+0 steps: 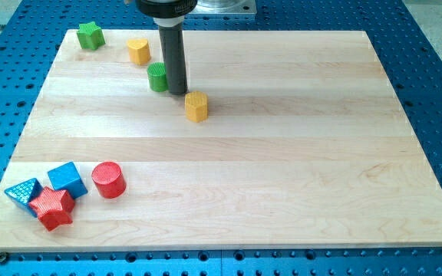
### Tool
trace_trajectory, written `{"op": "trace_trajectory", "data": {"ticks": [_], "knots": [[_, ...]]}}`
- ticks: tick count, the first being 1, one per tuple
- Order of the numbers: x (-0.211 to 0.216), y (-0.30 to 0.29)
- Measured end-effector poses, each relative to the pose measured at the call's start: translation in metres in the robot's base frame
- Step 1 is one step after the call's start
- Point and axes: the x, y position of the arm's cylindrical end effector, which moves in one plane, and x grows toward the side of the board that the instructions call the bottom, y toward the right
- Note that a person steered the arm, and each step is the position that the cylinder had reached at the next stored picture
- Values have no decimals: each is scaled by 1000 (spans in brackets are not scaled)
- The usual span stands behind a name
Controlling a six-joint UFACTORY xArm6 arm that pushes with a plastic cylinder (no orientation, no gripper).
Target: Move the heart to the left
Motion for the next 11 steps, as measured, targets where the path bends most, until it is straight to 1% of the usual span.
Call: {"op": "trace_trajectory", "data": {"ticks": [2,3,4,5,6,7,8,9,10,11], "knots": [[-9,27],[-44,65],[-110,64],[-145,14],[-127,-44],[-111,-84],[-106,-104],[-136,-46],[-100,-39],[-91,-44]]}}
